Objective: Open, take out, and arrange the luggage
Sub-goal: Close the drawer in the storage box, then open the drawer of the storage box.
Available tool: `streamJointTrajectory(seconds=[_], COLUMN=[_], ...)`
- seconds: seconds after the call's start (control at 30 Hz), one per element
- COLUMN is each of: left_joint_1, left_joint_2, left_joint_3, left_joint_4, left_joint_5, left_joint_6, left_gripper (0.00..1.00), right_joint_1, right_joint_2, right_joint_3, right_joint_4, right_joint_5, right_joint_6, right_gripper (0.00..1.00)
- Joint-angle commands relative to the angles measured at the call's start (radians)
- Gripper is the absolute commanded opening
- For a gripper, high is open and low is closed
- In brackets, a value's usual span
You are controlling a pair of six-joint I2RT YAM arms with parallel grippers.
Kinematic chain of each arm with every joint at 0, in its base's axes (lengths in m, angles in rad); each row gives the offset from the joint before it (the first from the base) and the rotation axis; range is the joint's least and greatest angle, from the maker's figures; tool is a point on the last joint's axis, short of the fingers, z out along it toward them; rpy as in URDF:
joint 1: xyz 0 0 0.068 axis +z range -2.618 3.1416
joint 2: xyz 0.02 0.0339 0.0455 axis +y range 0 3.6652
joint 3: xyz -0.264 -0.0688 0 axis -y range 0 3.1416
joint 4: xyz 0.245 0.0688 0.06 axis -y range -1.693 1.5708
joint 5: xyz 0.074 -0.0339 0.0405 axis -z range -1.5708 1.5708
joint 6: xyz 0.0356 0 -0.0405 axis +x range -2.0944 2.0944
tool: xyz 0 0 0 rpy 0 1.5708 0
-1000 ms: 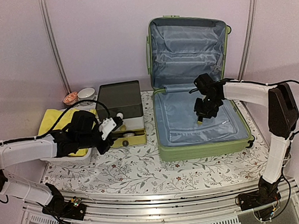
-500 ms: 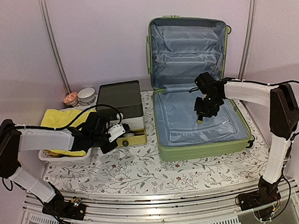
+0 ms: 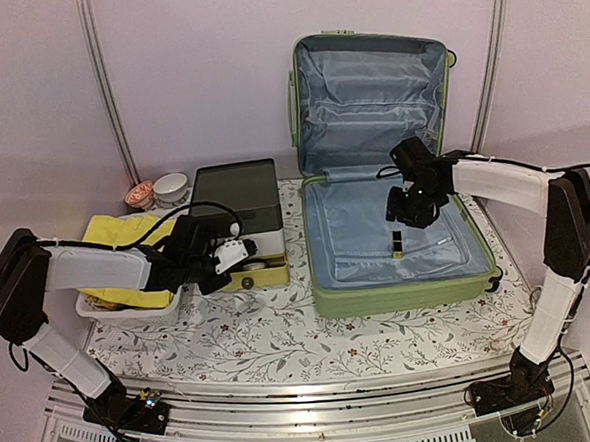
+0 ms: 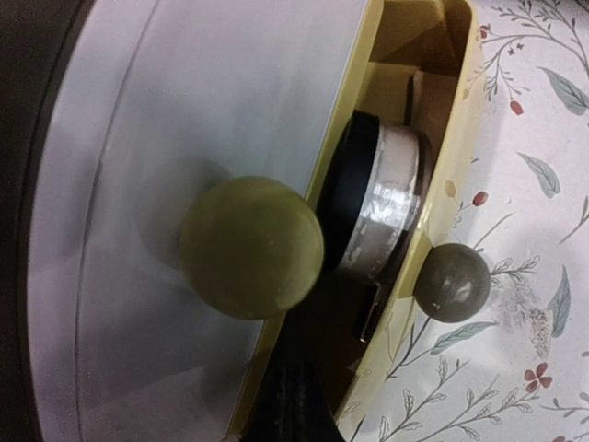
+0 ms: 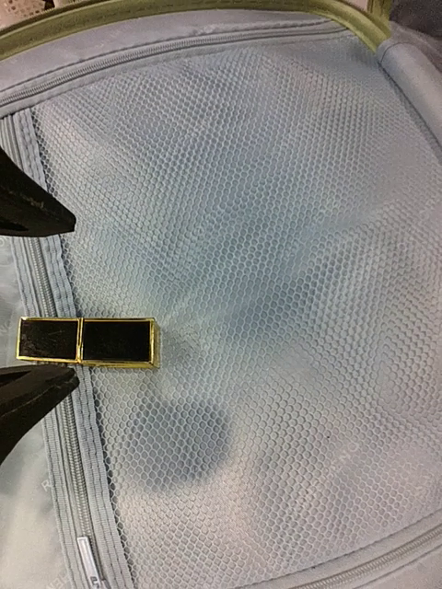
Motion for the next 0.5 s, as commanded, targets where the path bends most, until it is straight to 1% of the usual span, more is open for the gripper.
streamJointTrajectory(seconds=[0.0,0.23,0.33,0.4,0.47], left_joint_1=[0.022,0.028,0.029,0.03,0.028], left_joint_2=[0.036,0.115,0.114,0.106,0.096], left_joint_3=[0.032,0.068,0.066,0.068,0.076], left_joint_4=[-0.008,-0.101,-0.129,-0.165,-0.225], left_joint_5=[-0.01,0.006,0.033,0.086,0.169], left_joint_6=[0.041,0.049,0.059,0.072,0.084], left_gripper=[0.0,0.0,0.0,0.0,0.0], right_joint_1=[-0.006,-0.006,-0.006,-0.006,-0.006], right_joint_2=[-0.055,-0.07,-0.078,-0.08,-0.079], right_joint_3=[-0.006,-0.029,-0.042,-0.046,-0.046], right_joint_4=[0.024,0.032,0.042,0.042,0.043], right_joint_5=[0.014,0.005,-0.003,-0.006,-0.01], right_joint_6=[-0.034,-0.041,-0.041,-0.041,-0.041], right_gripper=[0.48,0.48,0.47,0.47,0.47])
